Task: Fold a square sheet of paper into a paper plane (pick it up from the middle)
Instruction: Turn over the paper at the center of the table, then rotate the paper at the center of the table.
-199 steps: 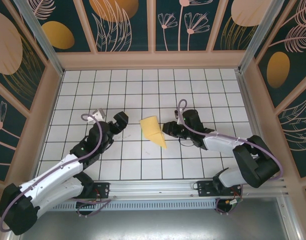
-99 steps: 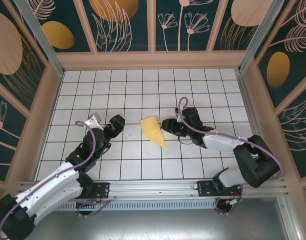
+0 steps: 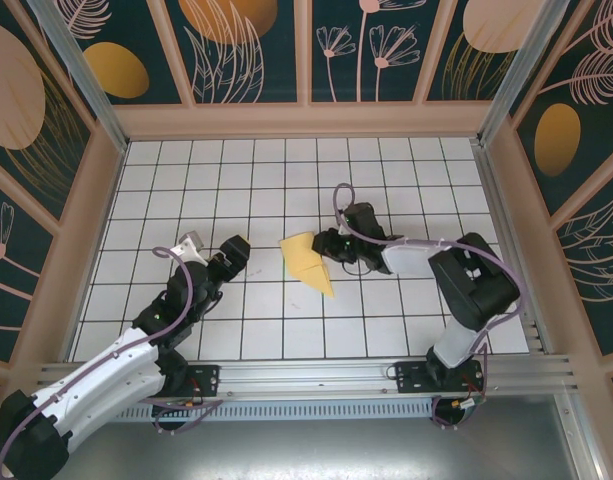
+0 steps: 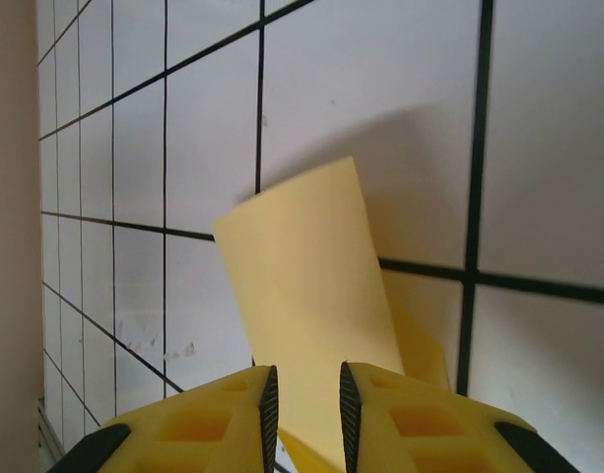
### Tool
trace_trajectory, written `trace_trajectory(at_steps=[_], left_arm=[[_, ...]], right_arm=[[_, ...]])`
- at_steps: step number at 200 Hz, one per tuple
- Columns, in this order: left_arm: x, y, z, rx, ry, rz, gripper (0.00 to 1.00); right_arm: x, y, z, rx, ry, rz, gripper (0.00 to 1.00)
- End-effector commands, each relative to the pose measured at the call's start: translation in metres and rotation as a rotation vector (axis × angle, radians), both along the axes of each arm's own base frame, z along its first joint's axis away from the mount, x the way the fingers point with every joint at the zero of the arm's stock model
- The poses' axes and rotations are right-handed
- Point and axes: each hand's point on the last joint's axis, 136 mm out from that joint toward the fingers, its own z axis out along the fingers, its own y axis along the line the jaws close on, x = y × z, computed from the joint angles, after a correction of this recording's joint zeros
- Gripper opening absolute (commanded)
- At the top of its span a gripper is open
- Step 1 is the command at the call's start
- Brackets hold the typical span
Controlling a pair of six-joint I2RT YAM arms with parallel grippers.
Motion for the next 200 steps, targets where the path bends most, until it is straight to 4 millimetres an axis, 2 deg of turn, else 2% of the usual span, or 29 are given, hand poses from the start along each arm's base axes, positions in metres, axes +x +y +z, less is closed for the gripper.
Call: trace_trajectory(at_steps=[1, 22, 51, 74, 101, 126, 149, 177, 200], left_arm=[[0.001, -0.001, 0.006, -0.013, -0.026, -0.006, 0.99], [0.001, -0.001, 0.005, -0.004, -0.027, -0.005, 0.99], [0.003, -0.003, 0.005, 0.03, -0.023, -0.015, 0.99], [0.007, -0.007, 0.004, 0.066, -0.012, -0.029, 0.99], [0.01, -0.017, 0.0, 0.092, 0.054, -0.062, 0.99], [0.009, -0.035, -0.005, 0.095, 0.125, -0.147, 0.99], [0.012, -0.04, -0.011, 0.062, 0.141, -0.146, 0.99], [0.022, -0.044, -0.017, 0.04, 0.137, -0.126, 0.99], [0.032, -0.051, -0.014, 0.08, 0.142, -0.14, 0.99]], right_arm=[[0.007, 0.017, -0.001, 0.023, -0.005, 0.06, 0.25], [0.011, 0.02, -0.02, 0.012, 0.039, 0.063, 0.23], [0.009, 0.008, -0.044, -0.015, 0.085, 0.009, 0.22], [-0.002, -0.007, -0.059, -0.017, 0.129, -0.061, 0.22], [-0.026, -0.022, -0.072, 0.047, 0.236, -0.192, 0.22], [-0.03, -0.018, -0.053, 0.12, 0.24, -0.262, 0.23], [-0.02, -0.014, -0.041, 0.103, 0.226, -0.288, 0.23], [0.0, 0.009, -0.007, 0.15, 0.164, -0.195, 0.23], [0.013, 0.009, 0.02, 0.112, 0.087, -0.168, 0.23]])
